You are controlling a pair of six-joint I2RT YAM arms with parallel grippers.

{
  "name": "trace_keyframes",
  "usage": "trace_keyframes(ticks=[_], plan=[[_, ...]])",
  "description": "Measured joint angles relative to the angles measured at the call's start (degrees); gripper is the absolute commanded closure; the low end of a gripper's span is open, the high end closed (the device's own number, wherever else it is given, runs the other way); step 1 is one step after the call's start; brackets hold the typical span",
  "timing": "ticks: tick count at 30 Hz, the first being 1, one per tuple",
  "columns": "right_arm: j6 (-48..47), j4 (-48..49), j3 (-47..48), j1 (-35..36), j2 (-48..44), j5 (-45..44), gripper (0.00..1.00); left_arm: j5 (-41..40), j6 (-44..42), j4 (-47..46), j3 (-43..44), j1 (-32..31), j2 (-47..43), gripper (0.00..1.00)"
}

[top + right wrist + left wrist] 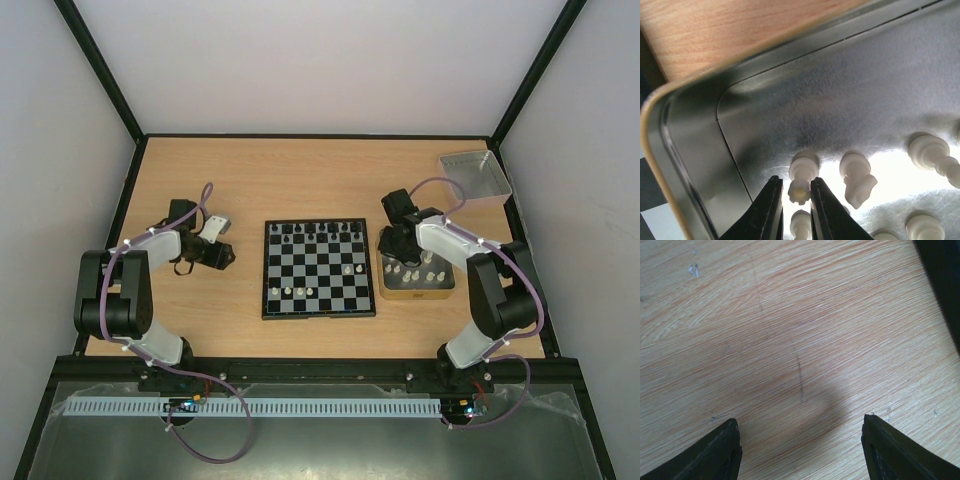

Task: Set up the chess pieces on the board
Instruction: Pick up the chess piece from the storage box.

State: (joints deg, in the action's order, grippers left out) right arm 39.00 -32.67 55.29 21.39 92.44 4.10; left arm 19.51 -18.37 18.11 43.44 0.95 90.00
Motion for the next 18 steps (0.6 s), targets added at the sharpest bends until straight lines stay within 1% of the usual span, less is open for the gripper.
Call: trace_keyframes(ticks=[3, 12, 18], plan=[[0.0, 0.0, 0.6, 0.0, 0.0, -0.2, 0.87, 0.0, 0.0, 0.0, 0.0, 0.0, 0.0, 0.34], [-0.1, 0.0, 0.6, 0.0, 0.3, -0.2, 0.83, 0.0, 0.0, 0.0, 0.0, 0.0, 0.0, 0.34], [-0.1, 0.0, 0.6, 0.0, 1.1, -0.2, 0.85, 0.0, 0.0, 0.0, 0.0, 0.0, 0.0, 0.34]])
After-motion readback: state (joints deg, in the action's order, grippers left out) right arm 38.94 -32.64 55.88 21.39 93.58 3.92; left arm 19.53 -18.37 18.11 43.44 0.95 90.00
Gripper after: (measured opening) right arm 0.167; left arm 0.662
